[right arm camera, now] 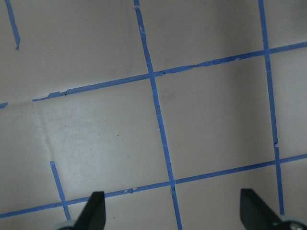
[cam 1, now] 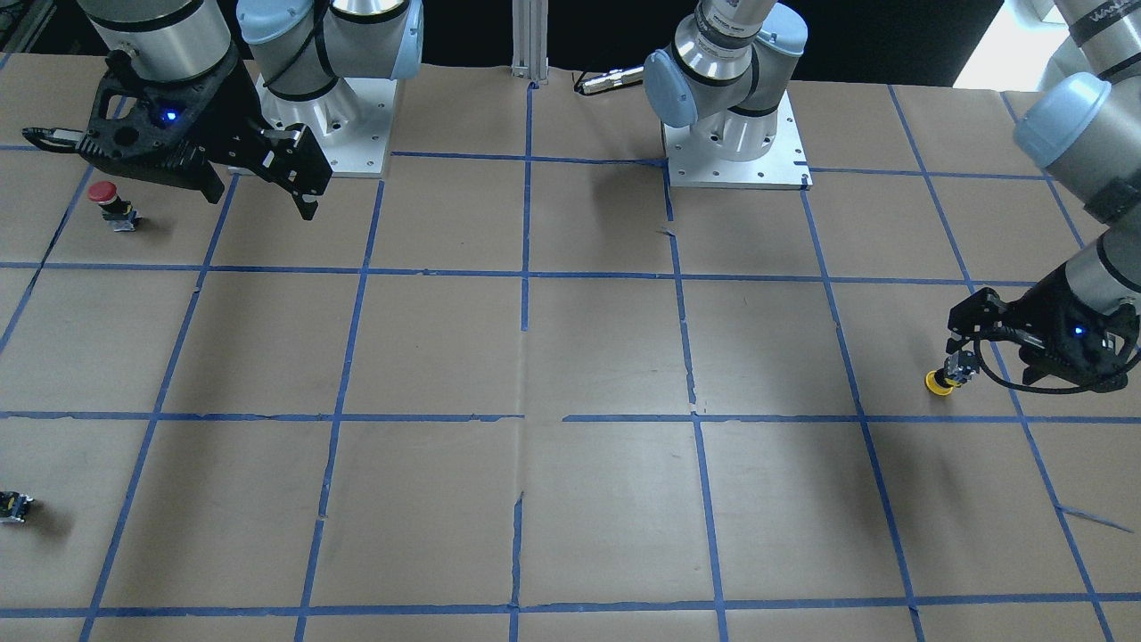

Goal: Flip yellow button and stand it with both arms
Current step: 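Close the left gripper on the yellow button's black base and lift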

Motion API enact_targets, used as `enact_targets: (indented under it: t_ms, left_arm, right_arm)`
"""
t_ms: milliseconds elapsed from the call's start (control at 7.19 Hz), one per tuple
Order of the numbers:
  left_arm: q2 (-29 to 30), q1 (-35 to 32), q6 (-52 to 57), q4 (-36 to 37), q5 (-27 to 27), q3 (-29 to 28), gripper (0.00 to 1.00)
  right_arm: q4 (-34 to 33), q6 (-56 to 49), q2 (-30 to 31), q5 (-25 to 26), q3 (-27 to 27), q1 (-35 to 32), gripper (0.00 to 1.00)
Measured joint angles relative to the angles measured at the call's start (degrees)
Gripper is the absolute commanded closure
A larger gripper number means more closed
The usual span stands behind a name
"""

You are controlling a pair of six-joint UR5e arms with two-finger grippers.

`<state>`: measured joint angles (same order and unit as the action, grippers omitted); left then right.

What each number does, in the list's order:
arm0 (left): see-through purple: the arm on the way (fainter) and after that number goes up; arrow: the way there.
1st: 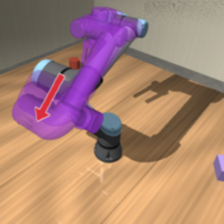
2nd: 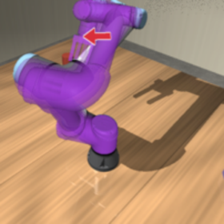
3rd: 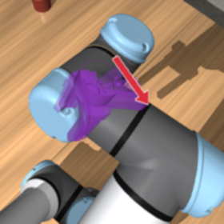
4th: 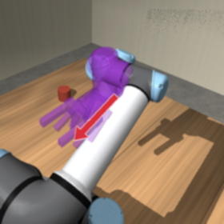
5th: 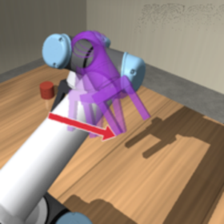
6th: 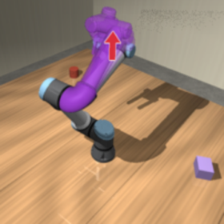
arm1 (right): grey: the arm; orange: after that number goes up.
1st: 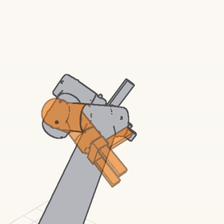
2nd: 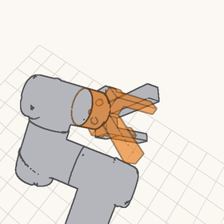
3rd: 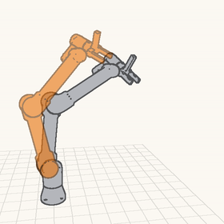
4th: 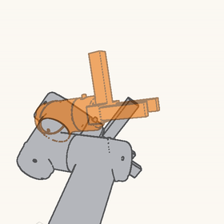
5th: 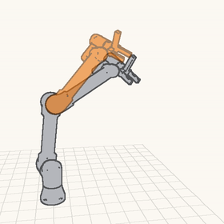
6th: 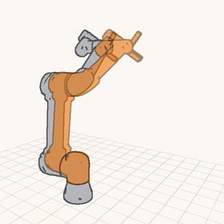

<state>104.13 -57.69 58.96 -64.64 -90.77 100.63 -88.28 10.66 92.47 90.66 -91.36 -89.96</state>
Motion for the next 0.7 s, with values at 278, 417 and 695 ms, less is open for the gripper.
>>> enact_targets:
  t_ms: [278, 417, 695]
  left_arm:
    - [0.05, 4.13, 2.75, 7.31, 0.05, 6.73, 0.01]
    - [0.19, 5.98, 3.33, 7.86, 0.11, 8.28, 0.01]
    - [1.89, 7.31, 3.84, 7.9, 0.23, 9.18, 0.01]
  right_arm:
    - [-0.16, -0.04, 0.1, 0.5, -0.06, 0.33, 0.0]
    - [0.3, -0.25, 0.09, 1.16, -0.13, 0.4, 0.0]
    - [1.24, -0.85, -0.04, 1.97, 0.05, 0.48, 0.0]
